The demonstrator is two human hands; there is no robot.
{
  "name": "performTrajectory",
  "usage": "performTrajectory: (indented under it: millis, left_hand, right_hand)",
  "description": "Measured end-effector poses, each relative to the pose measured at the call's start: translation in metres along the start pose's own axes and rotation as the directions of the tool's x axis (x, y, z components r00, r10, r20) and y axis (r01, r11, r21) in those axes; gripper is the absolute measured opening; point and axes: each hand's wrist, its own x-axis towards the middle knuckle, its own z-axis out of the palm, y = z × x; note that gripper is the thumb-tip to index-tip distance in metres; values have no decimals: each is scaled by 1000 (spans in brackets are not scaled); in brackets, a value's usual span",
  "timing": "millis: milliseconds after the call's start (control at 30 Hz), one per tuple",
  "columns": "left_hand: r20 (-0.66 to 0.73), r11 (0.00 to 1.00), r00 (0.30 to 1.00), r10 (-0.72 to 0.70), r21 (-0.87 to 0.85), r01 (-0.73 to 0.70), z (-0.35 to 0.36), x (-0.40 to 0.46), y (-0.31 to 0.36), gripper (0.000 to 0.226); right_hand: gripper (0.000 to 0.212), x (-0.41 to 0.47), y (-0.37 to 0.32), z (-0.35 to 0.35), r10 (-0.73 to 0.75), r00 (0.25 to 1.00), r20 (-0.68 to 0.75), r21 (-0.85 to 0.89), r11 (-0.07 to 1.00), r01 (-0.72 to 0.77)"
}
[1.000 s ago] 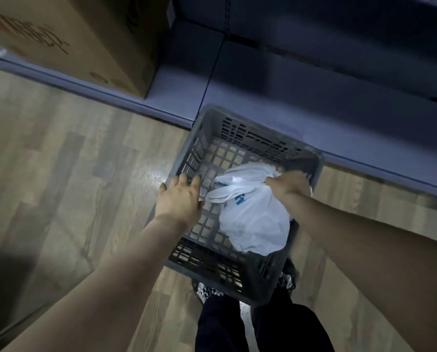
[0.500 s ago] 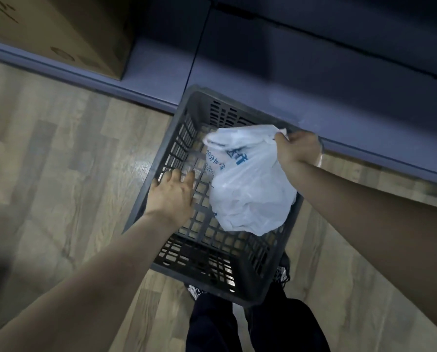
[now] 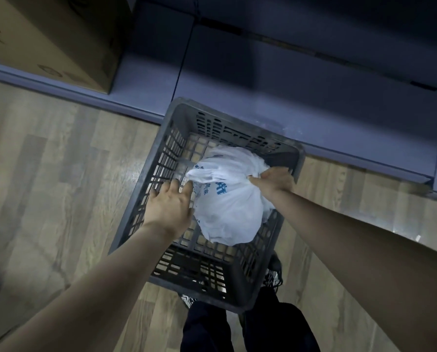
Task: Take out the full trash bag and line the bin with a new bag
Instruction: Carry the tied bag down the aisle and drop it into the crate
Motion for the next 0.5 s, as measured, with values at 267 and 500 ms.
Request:
performTrajectory:
  millis: [267,500]
  left_hand:
    - [0,999,1000,-9,37,9,4,-10,2,64]
    - [-7,999,999,-32,28,33,11,-18,2,65]
  right_hand:
    - [37,-18,20,19,-22,940,339,-164,983,82]
    - [33,-22,42,15,-66,931,358,-165,977,133]
